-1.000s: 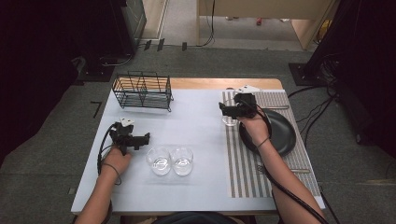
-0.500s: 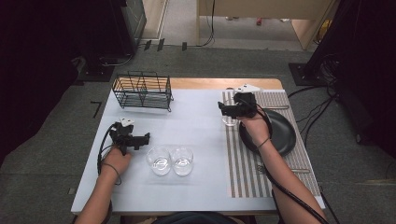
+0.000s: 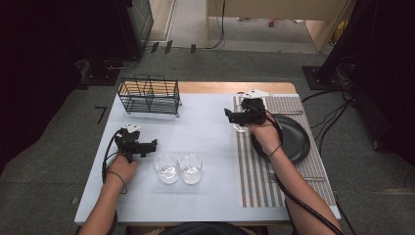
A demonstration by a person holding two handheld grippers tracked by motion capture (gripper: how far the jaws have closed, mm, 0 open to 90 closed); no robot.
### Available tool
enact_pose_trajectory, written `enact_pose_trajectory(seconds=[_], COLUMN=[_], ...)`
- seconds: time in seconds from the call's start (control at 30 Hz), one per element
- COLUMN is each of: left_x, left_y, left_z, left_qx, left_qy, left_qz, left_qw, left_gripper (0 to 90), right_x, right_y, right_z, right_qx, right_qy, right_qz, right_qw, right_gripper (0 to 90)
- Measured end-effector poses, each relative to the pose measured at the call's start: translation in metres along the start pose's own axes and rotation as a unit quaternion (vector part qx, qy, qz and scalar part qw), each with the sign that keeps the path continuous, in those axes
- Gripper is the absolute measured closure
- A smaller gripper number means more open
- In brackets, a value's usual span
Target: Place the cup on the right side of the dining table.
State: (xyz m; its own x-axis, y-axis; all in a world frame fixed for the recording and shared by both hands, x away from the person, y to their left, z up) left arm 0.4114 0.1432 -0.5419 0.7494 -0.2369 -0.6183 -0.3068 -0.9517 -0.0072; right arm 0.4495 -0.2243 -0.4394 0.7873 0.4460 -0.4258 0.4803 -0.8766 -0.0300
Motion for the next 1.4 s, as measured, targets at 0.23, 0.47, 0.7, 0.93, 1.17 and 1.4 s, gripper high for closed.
enact_pose_trajectory(seconds=[0.23,0.47,0.7,0.93,1.17,1.4], left_x=[0.000,0.000,0.000,0.000,0.000,0.000], left_y=[0.000,0.000,0.000,0.000,0.000,0.000], left_z=[0.000,0.000,0.000,0.000,0.000,0.000], left_qx=[0.000,0.000,-0.001,-0.001,-0.001,-0.002], left_qy=[0.000,0.001,0.001,0.001,0.001,0.002], left_qz=[0.000,0.000,0.000,0.000,0.000,0.000], left_qw=[1.0000,1.0000,1.0000,1.0000,1.0000,1.0000], left_gripper=[0.0,0.0,0.0,0.0,0.0,0.0], right_x=[0.001,0.001,0.002,0.002,0.003,0.003], right_y=[-0.007,-0.014,-0.021,-0.027,-0.033,-0.038], right_z=[0.001,0.001,0.002,0.002,0.002,0.003], right_qx=[-0.003,-0.005,-0.011,-0.010,-0.012,-0.016], right_qy=[-0.003,-0.005,-0.006,-0.006,-0.008,-0.008], right_qz=[-0.011,-0.021,-0.030,-0.037,-0.046,-0.052], right_qw=[0.9999,0.9998,0.9995,0.9993,0.9988,0.9985], right_gripper=[14.0,14.1,14.0,14.1,14.1,14.0])
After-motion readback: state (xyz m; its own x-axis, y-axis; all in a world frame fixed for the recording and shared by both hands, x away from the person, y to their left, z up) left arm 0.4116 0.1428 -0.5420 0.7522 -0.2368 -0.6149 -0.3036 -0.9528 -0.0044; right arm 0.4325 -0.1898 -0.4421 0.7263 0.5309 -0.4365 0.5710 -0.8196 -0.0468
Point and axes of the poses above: each handheld gripper's, and its own axes: x roughly forward along the jaws, z roughly out of its underside, y roughly to its right, the point moved 6 cm from there along x, roughly forward along the jaws, and after that the axes turned 7 degrees about y, right-handed, at the moved point
